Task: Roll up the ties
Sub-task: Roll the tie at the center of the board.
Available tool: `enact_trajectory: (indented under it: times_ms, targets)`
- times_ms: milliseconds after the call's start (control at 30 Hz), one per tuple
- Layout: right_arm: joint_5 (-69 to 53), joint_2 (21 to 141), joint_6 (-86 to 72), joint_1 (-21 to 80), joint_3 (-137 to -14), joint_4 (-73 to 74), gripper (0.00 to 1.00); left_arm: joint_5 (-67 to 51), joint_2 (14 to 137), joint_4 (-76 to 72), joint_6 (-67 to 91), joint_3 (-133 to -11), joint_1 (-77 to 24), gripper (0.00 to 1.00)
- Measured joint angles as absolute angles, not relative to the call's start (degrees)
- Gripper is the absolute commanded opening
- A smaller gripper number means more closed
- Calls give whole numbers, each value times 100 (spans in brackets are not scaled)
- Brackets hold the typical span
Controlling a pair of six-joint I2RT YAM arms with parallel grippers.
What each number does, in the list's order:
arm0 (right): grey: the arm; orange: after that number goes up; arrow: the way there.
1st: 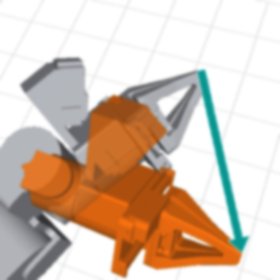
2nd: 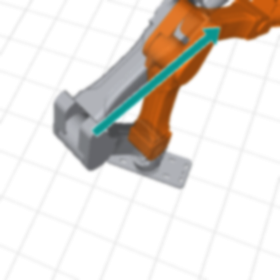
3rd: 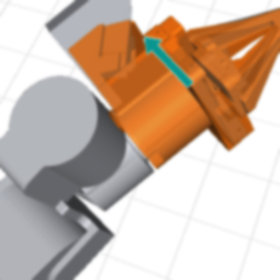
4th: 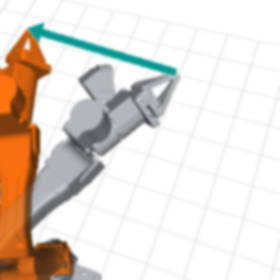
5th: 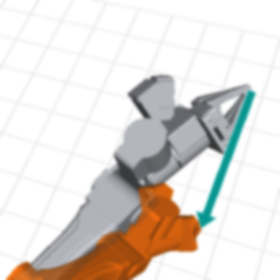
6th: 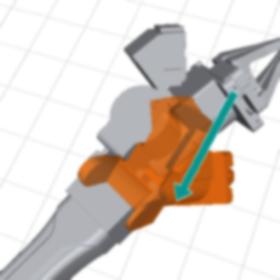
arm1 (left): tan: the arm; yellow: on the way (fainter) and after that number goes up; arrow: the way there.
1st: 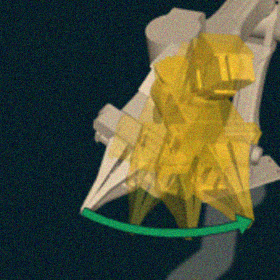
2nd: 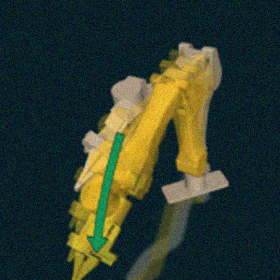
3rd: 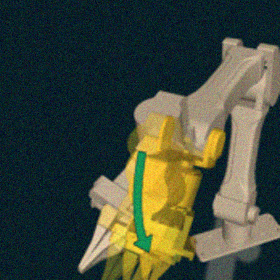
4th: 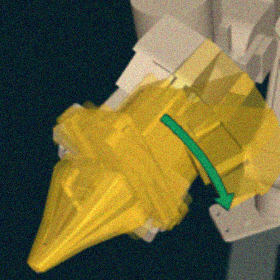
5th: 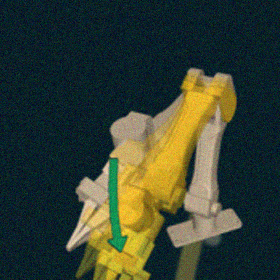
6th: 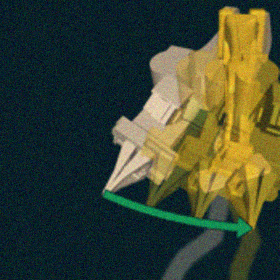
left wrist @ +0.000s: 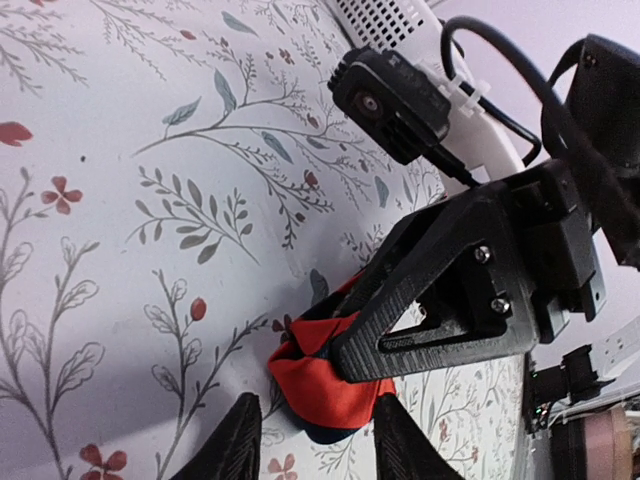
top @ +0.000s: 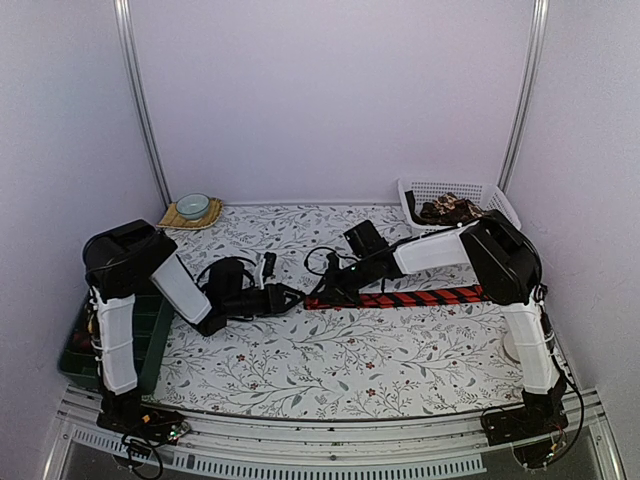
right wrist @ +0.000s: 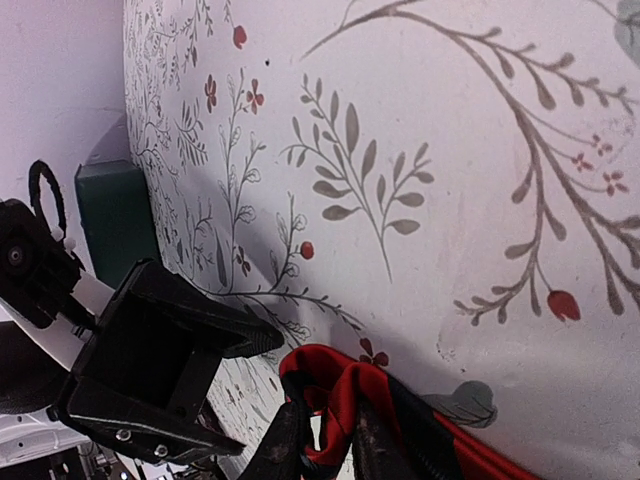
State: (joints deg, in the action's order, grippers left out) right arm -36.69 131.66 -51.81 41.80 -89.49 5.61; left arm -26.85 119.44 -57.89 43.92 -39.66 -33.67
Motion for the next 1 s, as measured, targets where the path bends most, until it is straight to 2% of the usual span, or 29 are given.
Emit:
enact_trajectory:
  times_ms: [100,167,233,267,567,833,1000]
  targets:
    - [-3780,13166,-5271,4187,-8836,429,12,-2624,11723,-5741,4296,-3789,-3345,63]
    - [-3844,13166,-5310,4187,-8805,351,9,-2606,11598,-5629,4125,-3739,-3332,78]
    - [-3916,13166,-5347,4187,-8770,252,8,-2587,11480,-5513,3903,-3734,-3308,98]
    - [-3957,13166,-5365,4185,-8742,198,7,-2569,11419,-5430,3747,-3734,-3299,100]
    - [-4436,13166,-5457,4064,-8530,-121,1,-2687,10864,-4346,1844,-3898,-3284,100]
    - [-5131,13163,-5572,3959,-8436,-685,0,-3033,10733,-3874,598,-4018,-3339,100]
    - [-5345,13163,-5594,3957,-8433,-838,0,-3223,10807,-3575,172,-4368,-3406,93]
